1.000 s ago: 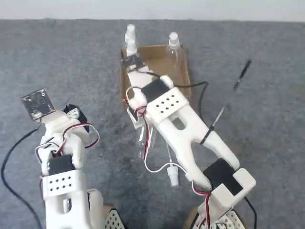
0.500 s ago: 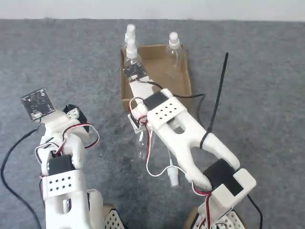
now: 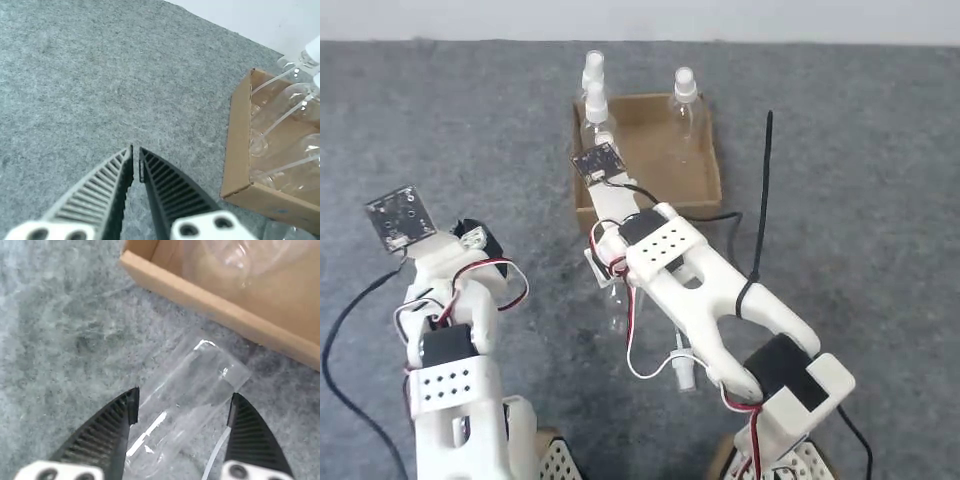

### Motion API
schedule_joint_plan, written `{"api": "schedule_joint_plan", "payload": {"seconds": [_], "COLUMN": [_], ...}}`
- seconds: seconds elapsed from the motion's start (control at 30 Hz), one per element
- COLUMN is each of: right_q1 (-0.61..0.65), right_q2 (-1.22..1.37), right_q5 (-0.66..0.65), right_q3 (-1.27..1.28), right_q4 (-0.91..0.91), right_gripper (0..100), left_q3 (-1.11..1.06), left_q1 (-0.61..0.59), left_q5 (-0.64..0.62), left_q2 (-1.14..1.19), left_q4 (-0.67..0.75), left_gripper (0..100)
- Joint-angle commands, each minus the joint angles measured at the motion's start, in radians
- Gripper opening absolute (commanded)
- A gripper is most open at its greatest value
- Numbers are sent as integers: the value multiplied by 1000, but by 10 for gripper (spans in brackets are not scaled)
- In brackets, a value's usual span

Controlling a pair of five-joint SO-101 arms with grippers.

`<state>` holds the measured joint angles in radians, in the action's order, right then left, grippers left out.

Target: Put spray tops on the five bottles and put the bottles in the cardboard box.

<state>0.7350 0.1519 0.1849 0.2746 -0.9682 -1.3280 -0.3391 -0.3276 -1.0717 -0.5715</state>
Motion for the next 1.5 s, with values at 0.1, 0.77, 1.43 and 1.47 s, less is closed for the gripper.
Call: {"api": "schedule_joint_plan", "payload": {"seconds": [0.1, 0.77, 1.43, 1.47], "right_q1": [7, 38, 41, 39], "right_q2": [76, 38, -259, -263], "right_q5": [2, -144, -141, -140], "right_q3": [-86, -152, -152, -152], "right_q4": [-27, -196, -492, -504], "right_gripper": [220, 14, 17, 17], "left_q3": [7, 7, 7, 7], "left_q1": [-8, -8, -8, -8], "left_q5": [12, 12, 12, 12], "left_q2": [-14, -14, -14, -14], "left_q4": [32, 32, 32, 32], "left_gripper": [12, 12, 12, 12]}}
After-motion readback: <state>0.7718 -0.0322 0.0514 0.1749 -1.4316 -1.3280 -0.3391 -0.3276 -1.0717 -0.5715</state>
